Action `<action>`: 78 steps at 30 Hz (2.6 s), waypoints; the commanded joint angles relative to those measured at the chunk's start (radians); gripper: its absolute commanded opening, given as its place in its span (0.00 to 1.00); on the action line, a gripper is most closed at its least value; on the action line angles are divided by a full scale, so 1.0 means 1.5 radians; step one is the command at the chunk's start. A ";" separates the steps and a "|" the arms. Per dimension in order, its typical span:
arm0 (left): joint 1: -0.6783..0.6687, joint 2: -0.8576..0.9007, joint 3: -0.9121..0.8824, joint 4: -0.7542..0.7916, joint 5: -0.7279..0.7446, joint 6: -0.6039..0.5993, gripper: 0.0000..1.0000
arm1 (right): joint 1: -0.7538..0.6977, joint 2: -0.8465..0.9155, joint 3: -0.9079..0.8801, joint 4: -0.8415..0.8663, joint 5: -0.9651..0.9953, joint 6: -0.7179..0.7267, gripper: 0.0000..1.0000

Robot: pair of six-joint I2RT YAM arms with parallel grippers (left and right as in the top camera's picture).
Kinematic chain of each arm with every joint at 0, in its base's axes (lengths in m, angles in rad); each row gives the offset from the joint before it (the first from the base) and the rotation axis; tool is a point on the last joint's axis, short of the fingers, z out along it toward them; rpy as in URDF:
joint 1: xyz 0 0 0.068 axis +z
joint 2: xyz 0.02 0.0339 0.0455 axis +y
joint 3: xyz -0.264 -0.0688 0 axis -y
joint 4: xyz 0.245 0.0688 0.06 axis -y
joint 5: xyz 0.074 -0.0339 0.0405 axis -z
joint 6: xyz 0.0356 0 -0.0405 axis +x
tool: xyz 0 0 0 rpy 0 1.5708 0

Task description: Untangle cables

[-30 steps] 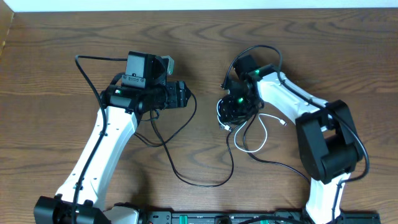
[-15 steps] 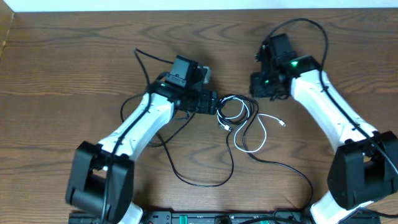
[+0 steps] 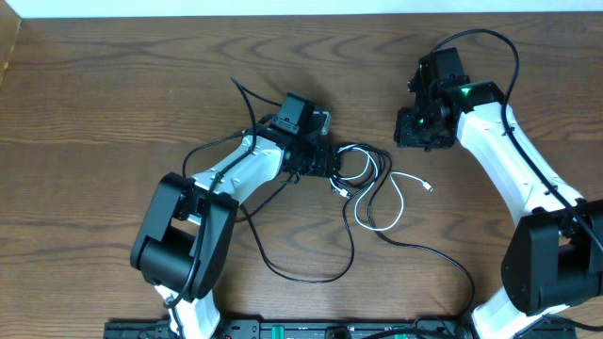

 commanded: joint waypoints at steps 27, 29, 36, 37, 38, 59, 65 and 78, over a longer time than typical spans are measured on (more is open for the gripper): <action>-0.045 0.021 -0.027 0.026 -0.009 0.001 0.40 | -0.002 -0.019 0.001 0.004 -0.042 0.008 0.42; -0.051 0.021 -0.028 0.026 -0.014 0.001 0.40 | -0.002 -0.019 0.001 0.004 -0.043 0.008 0.42; -0.055 0.017 -0.029 0.016 -0.036 -0.005 0.08 | -0.002 -0.019 0.001 0.004 -0.043 0.008 0.42; -0.055 0.008 -0.029 0.013 -0.035 -0.005 0.08 | -0.002 -0.019 0.001 0.004 -0.043 0.008 0.42; -0.054 -0.005 -0.028 0.011 -0.026 -0.004 0.07 | -0.002 -0.019 0.001 0.004 -0.056 0.008 0.42; -0.028 -0.253 -0.027 -0.042 -0.003 -0.024 0.08 | 0.094 -0.019 0.001 0.002 -0.127 -0.297 0.35; -0.022 -0.268 -0.027 -0.013 0.070 -0.037 0.08 | 0.094 -0.019 0.001 0.019 -0.127 -0.297 0.36; -0.022 -0.268 -0.028 -0.017 -0.057 -0.036 0.07 | 0.094 -0.019 0.001 -0.014 -0.151 -0.312 0.19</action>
